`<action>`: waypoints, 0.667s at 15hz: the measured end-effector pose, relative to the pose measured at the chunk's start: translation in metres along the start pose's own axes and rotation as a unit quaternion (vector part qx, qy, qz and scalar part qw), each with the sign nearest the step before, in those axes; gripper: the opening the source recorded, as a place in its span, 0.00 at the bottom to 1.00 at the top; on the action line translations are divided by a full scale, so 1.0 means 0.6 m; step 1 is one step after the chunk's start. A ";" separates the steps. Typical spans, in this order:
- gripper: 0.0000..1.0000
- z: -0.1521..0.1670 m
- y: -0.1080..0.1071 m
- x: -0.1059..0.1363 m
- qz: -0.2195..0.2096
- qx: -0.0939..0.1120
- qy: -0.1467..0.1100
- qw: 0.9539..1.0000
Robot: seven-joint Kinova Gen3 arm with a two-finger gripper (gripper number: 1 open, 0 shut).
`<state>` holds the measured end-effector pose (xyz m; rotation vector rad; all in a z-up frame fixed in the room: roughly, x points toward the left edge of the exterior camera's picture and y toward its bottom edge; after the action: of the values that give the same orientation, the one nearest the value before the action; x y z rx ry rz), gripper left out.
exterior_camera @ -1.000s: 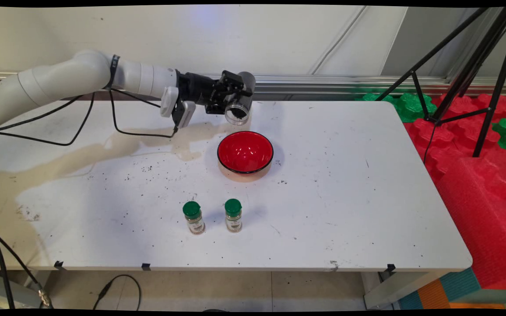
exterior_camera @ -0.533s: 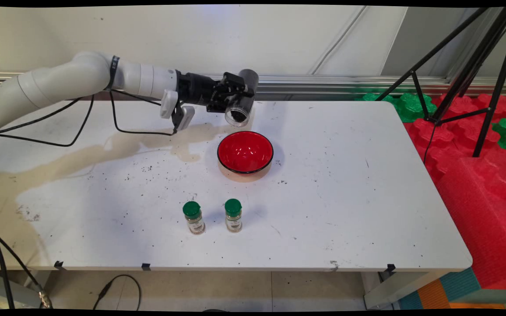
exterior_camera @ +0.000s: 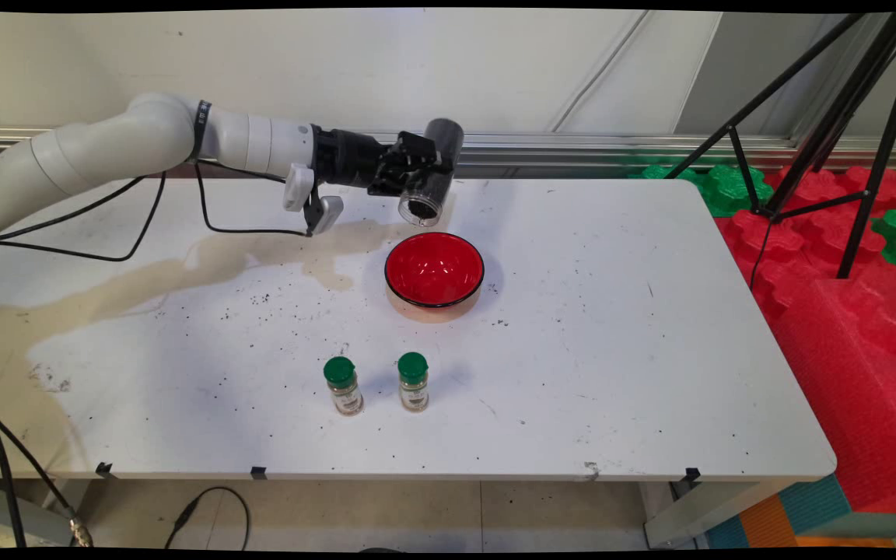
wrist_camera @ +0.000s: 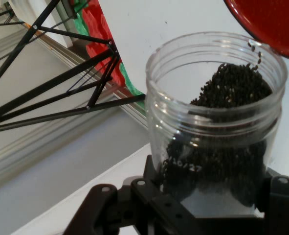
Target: Pour the black seasoning powder in the red bowl
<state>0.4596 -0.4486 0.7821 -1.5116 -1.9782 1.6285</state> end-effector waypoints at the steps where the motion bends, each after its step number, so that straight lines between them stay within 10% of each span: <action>1: 0.00 0.000 -0.001 0.001 0.006 0.001 0.000 1.000; 10: 0.00 0.000 -0.006 0.007 0.050 0.007 -0.003 0.999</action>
<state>0.4555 -0.4448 0.7828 -1.6272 -1.9176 1.6832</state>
